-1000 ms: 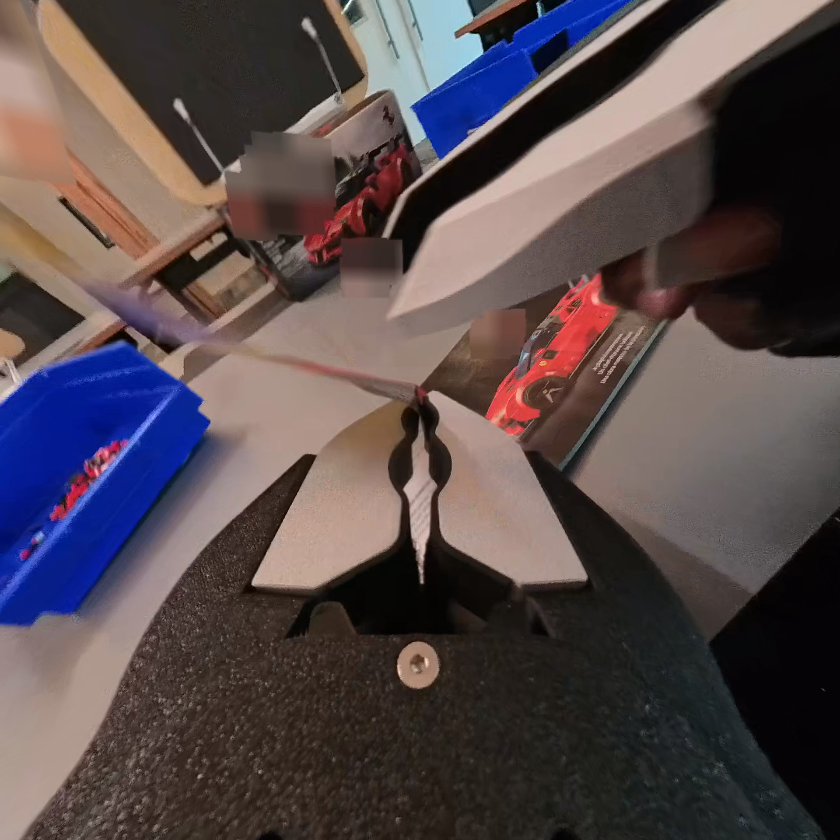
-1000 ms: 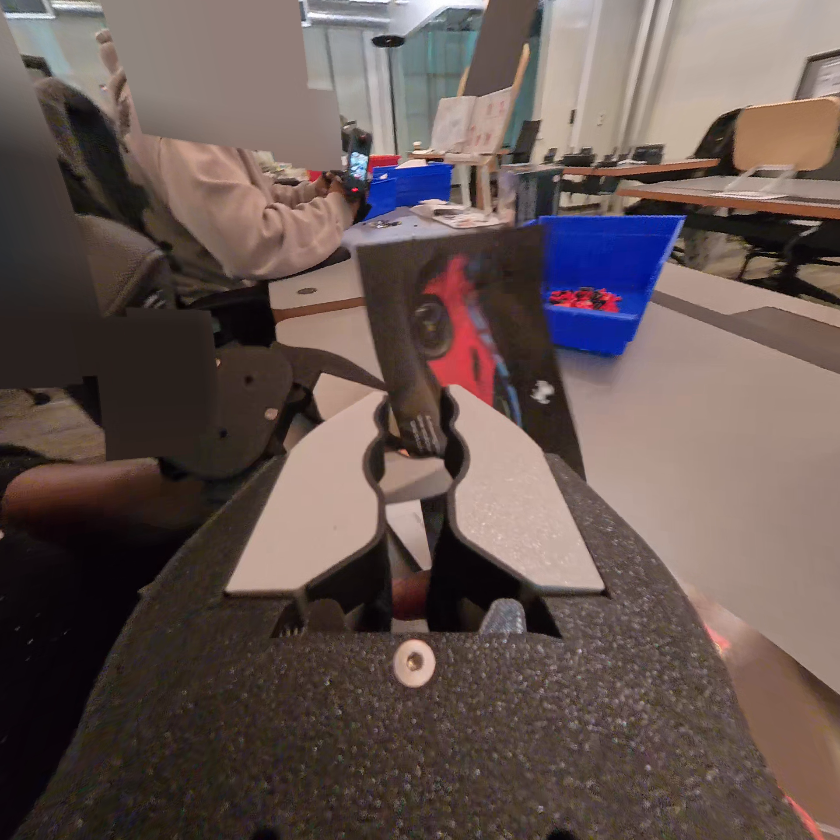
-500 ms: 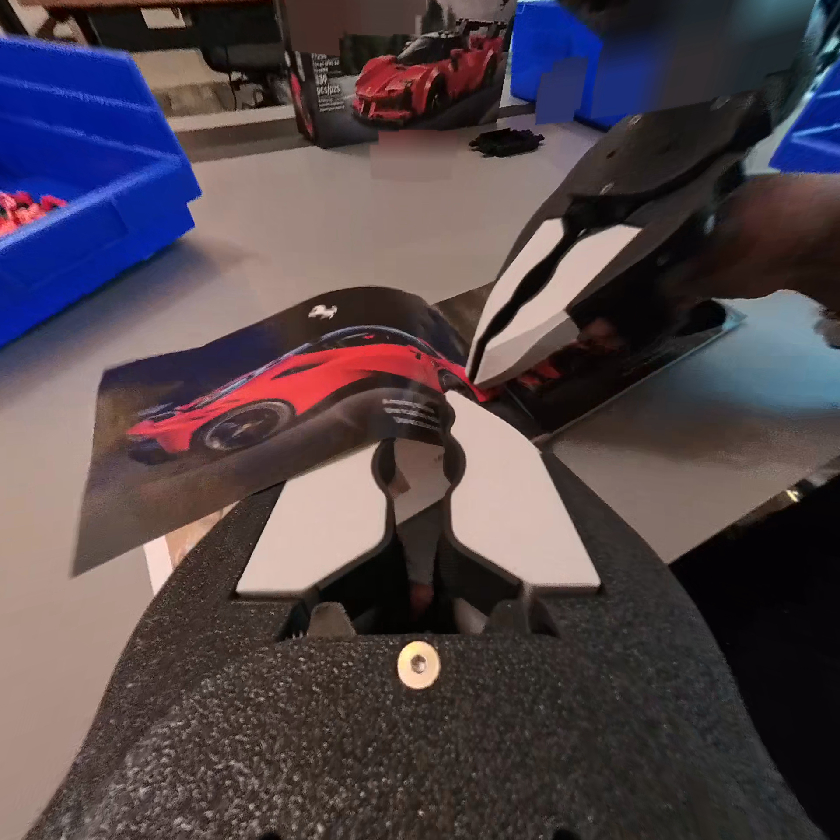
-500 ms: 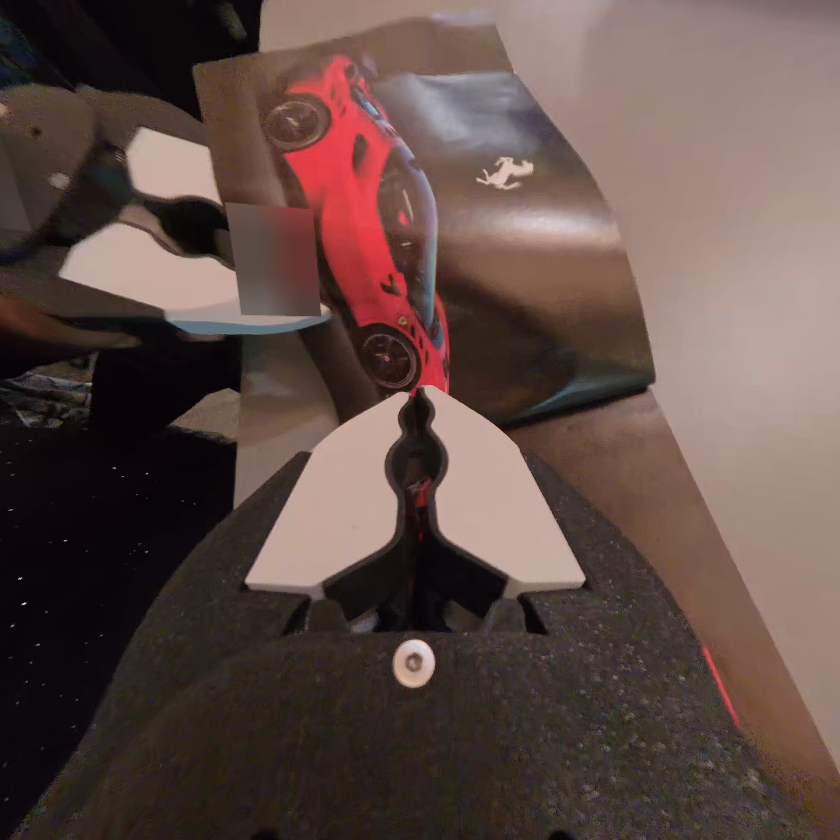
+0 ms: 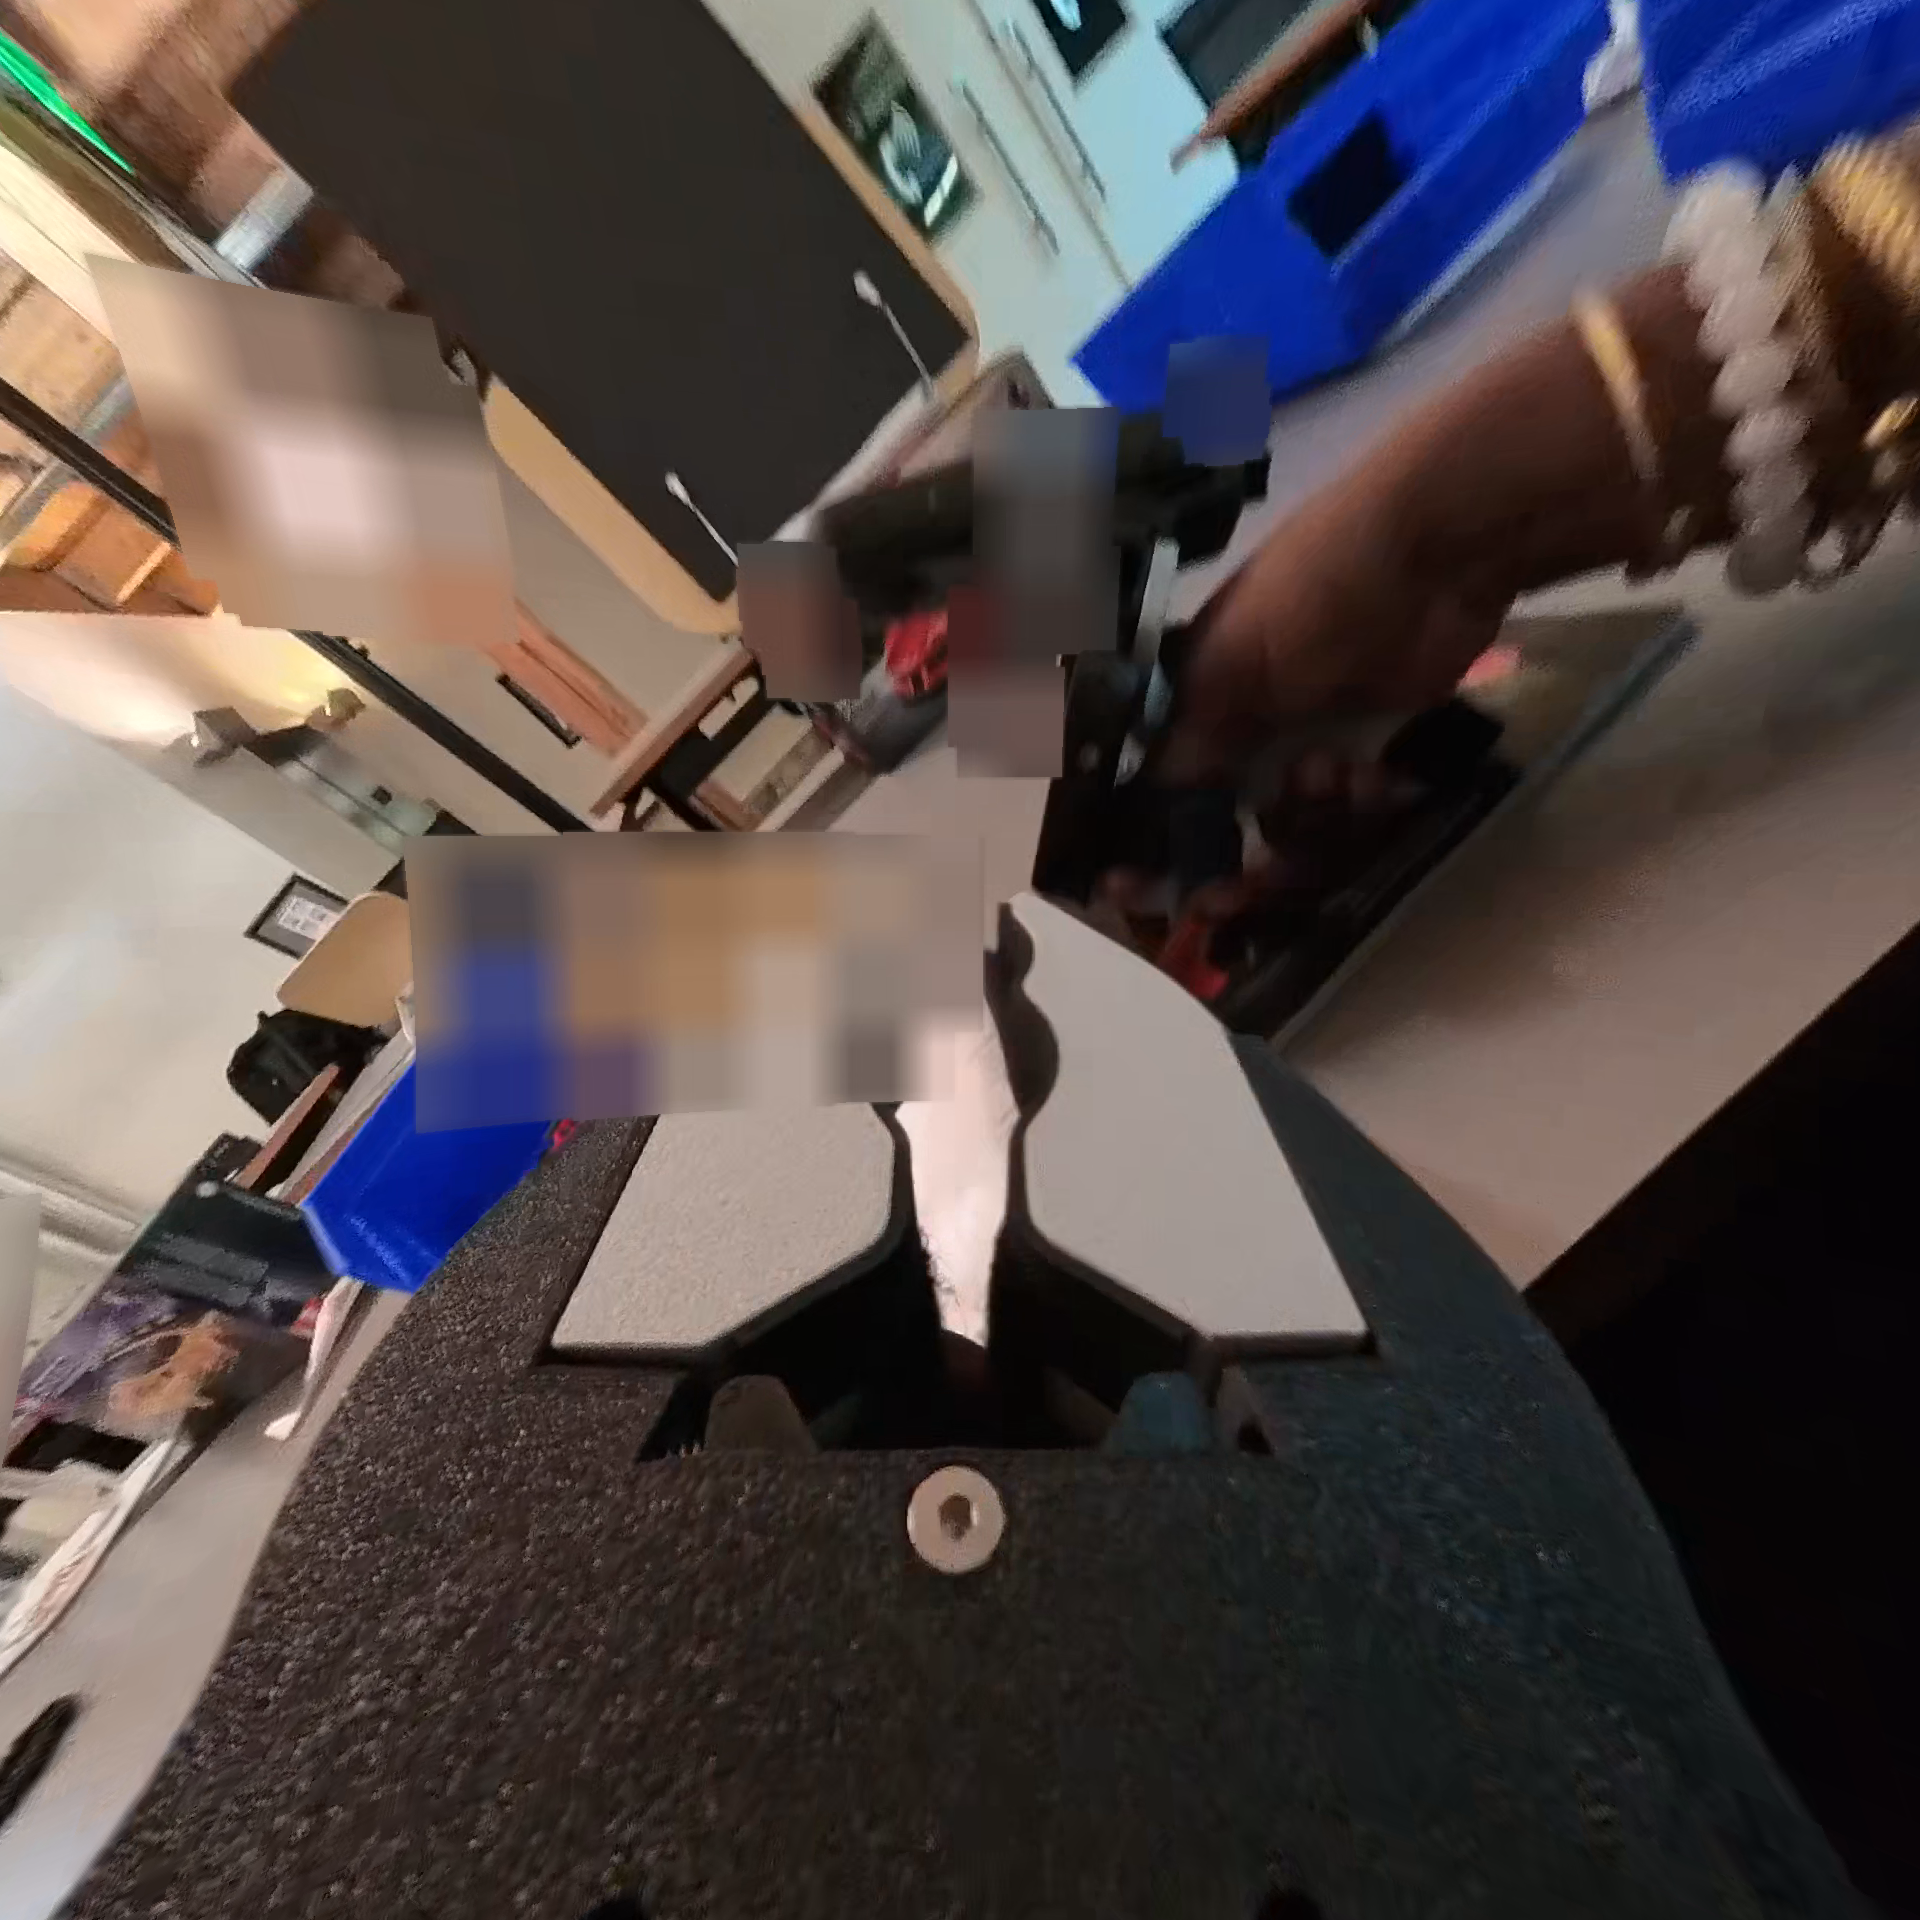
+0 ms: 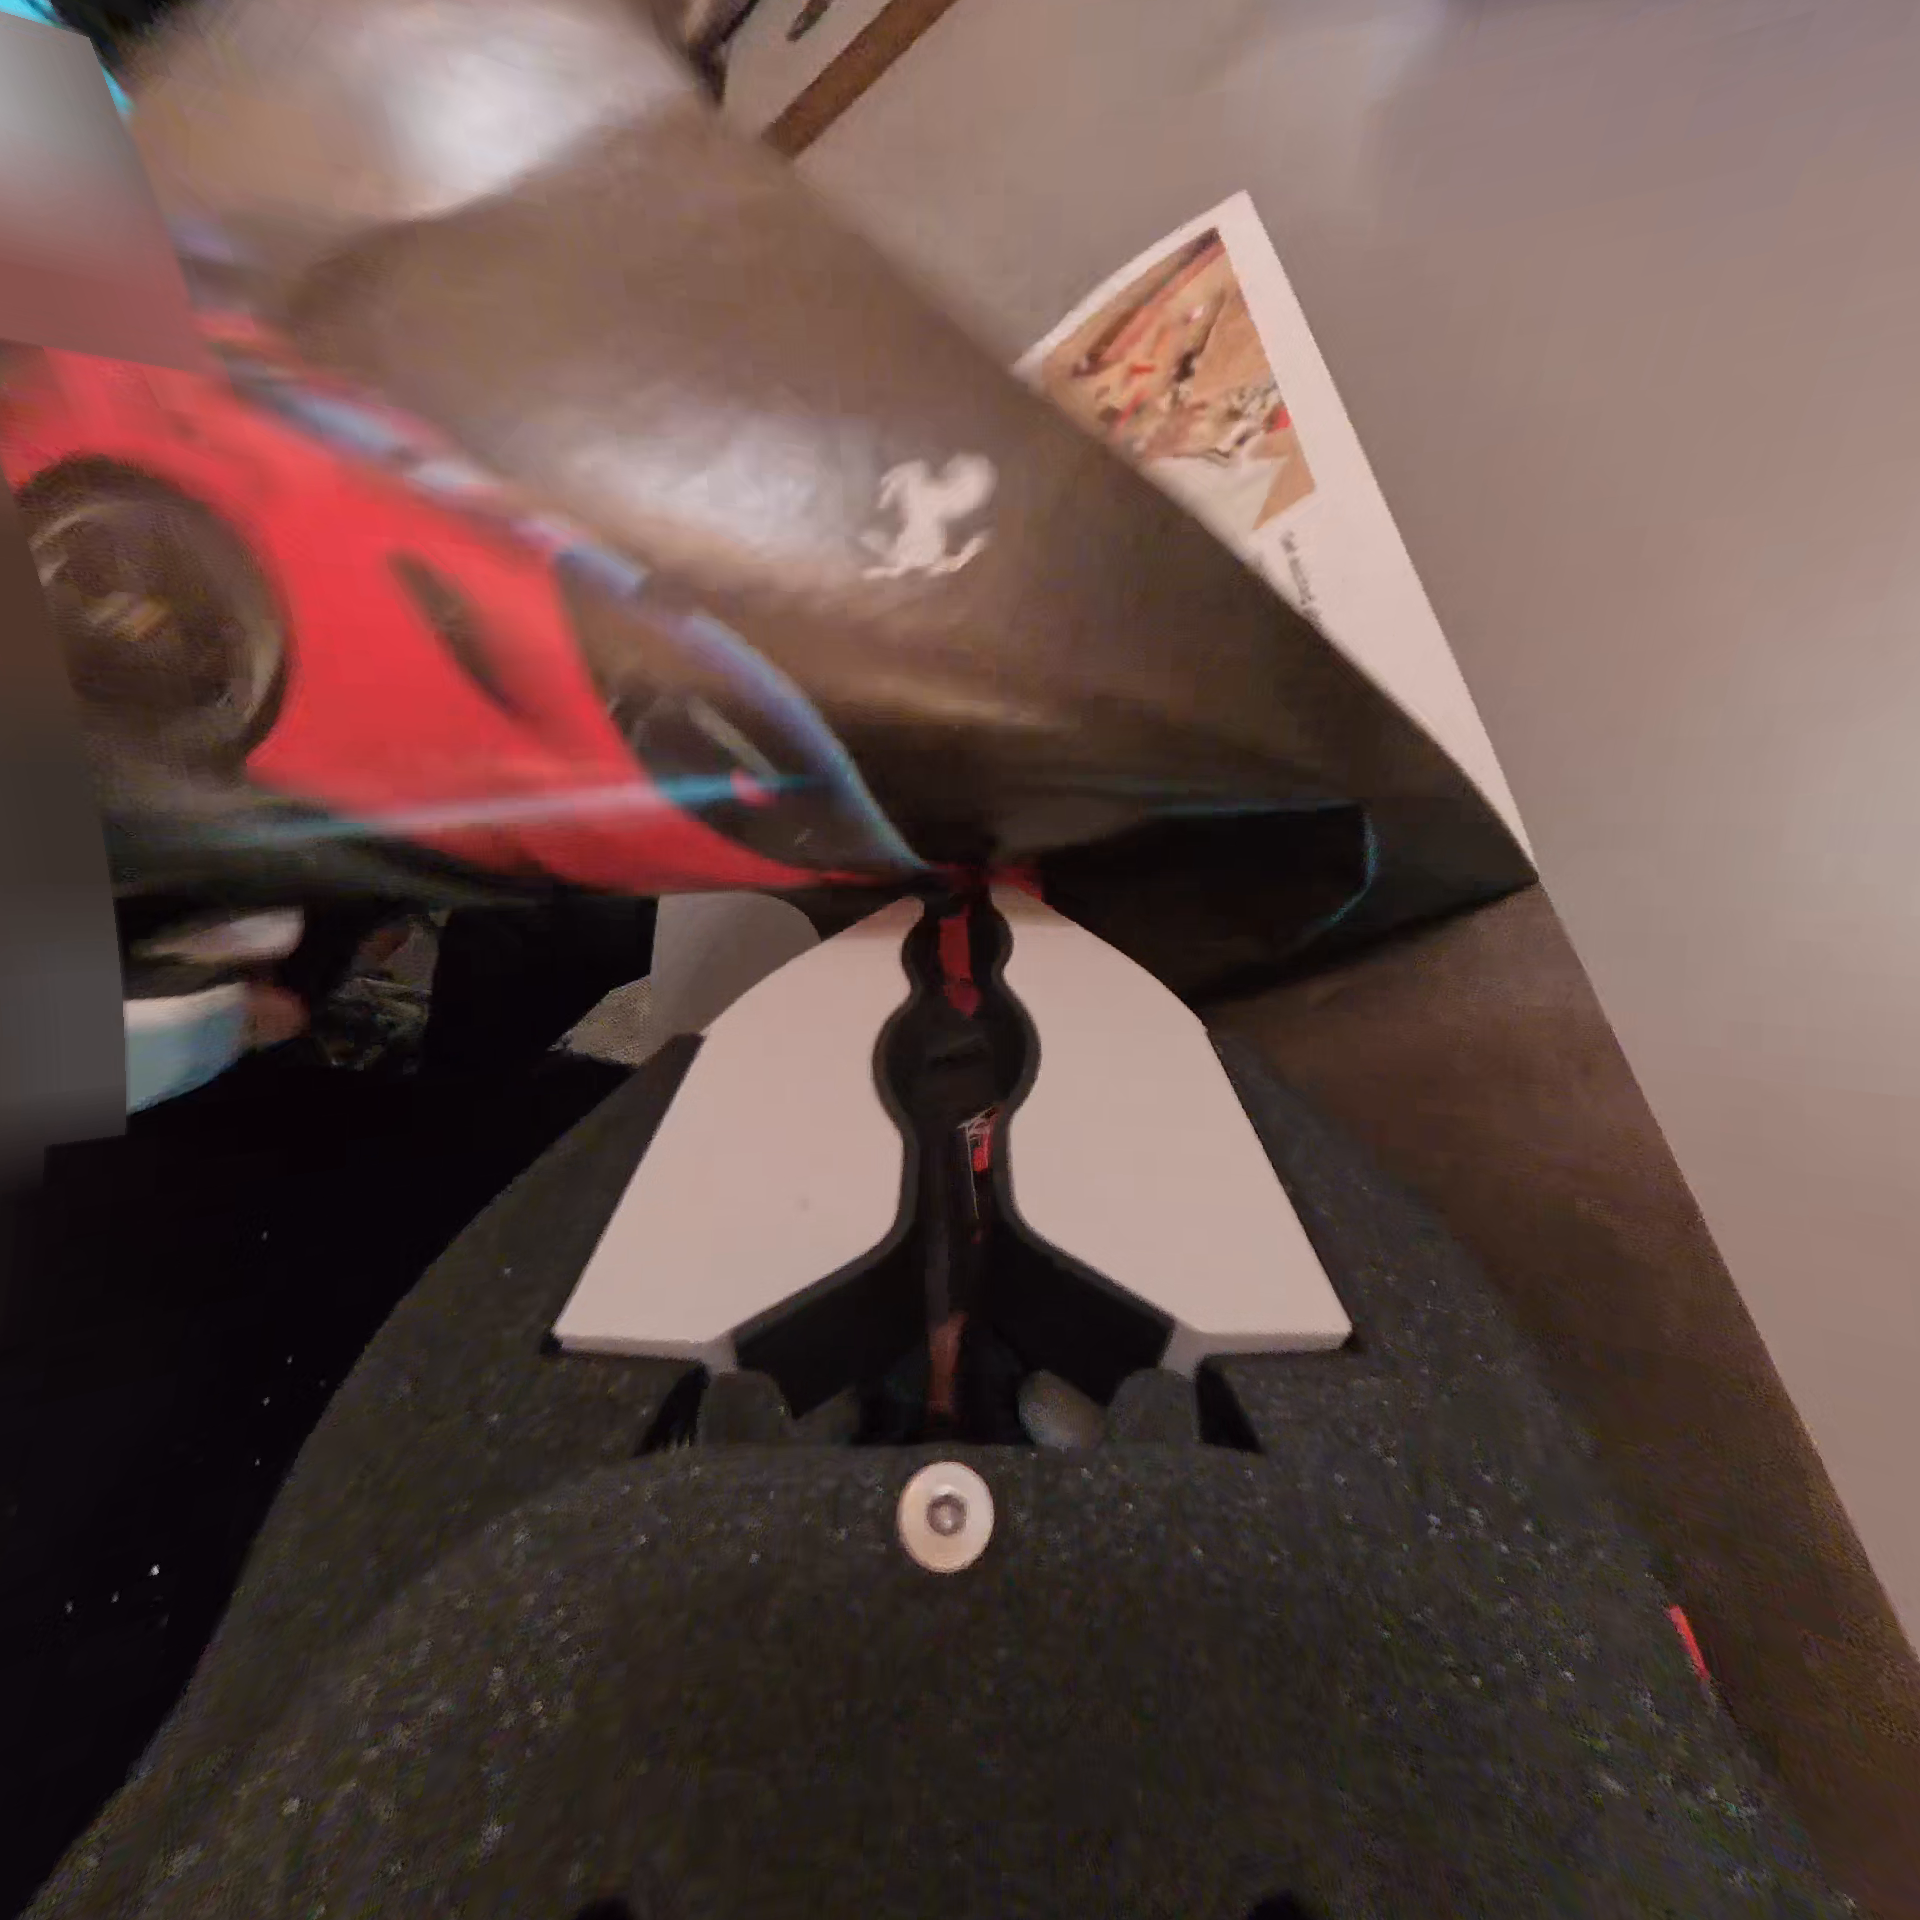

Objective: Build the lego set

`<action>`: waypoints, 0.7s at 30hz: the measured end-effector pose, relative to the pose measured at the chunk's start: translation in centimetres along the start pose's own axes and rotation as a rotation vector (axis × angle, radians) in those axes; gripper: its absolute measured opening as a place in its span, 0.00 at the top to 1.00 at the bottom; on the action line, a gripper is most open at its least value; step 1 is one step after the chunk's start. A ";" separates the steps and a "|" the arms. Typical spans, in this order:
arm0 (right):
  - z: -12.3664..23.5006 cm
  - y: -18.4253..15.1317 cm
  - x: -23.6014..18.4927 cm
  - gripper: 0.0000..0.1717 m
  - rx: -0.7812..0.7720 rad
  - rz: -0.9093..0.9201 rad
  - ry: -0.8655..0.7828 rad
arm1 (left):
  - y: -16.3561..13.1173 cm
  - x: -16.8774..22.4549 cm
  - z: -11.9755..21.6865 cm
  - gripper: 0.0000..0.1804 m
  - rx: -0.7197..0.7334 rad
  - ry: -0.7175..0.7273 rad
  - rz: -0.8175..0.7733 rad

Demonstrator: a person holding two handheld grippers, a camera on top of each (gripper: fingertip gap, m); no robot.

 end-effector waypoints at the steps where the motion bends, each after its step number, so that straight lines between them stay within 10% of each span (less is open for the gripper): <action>1: -0.2 -0.1 0.2 0.99 -0.015 -0.019 -0.013 | 0.5 -0.1 0.2 0.93 0.027 0.013 0.021; 7: -1.1 0.1 -0.1 0.94 -0.070 -0.010 -0.011 | 2.5 -0.8 2.8 0.95 0.128 0.065 0.034; 13: -1.5 0.5 -1.0 0.89 -0.084 0.019 0.021 | 0.2 -15.8 11.6 0.93 0.095 0.435 0.227; 21: 1.3 1.0 1.0 1.00 -0.040 -0.041 -0.042 | -4.2 -3.8 -0.9 0.94 -0.094 -0.377 0.319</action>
Point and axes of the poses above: each gripper's, where its closed fingertips meet, z back along the fingers, y out of its top, x = y × z across the jaws, the point moved 5 cm from there along z, back along the fingers, and after that the axes turned 11 degrees about -y, right-handed, at the moved point
